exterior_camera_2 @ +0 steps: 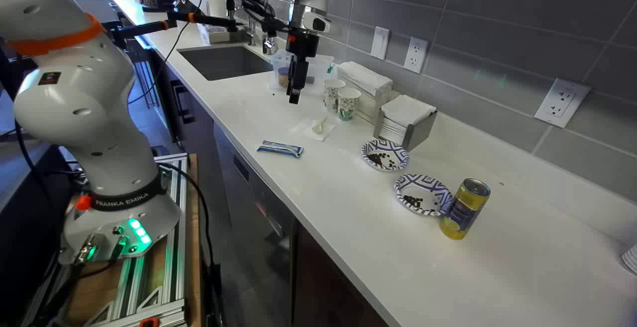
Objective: Put the plastic spoon into the paper cup on the right
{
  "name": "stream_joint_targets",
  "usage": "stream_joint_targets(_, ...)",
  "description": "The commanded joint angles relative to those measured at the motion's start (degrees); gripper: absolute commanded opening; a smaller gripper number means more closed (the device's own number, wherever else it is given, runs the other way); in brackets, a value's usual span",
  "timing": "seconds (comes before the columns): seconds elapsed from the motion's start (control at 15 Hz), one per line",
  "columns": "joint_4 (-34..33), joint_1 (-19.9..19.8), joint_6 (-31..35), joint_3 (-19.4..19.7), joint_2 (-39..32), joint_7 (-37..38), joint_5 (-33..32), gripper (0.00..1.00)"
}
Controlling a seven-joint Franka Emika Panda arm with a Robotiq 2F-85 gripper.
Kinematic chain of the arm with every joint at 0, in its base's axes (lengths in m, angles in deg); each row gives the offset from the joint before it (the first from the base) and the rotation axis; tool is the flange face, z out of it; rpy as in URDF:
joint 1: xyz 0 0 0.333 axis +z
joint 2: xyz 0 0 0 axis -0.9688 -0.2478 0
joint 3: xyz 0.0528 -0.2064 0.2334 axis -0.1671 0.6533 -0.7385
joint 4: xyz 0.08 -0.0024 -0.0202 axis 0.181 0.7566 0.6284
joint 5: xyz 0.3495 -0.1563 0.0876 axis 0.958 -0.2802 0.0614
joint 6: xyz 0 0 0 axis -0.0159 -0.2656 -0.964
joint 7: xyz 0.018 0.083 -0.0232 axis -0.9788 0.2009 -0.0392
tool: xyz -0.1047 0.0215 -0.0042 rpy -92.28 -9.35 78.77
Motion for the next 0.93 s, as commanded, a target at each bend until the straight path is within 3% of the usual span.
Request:
stream_joint_targets(0.0, -0.1, 1.7, -0.2, 1.6, -0.1, 0.4, -0.4, 1.0)
stream_joint_targets(0.47, -0.1, 1.7, -0.2, 1.6, -0.1, 0.4, -0.4, 1.0)
stream_joint_targets(0.67, -1.3, 3.2, 8.6, 1.2, -4.2, -4.2, -2.0, 1.0)
stream_joint_targets(0.87, -2.0, 4.8, 21.4, 0.6, -9.2, -6.9, -5.6, 1.0)
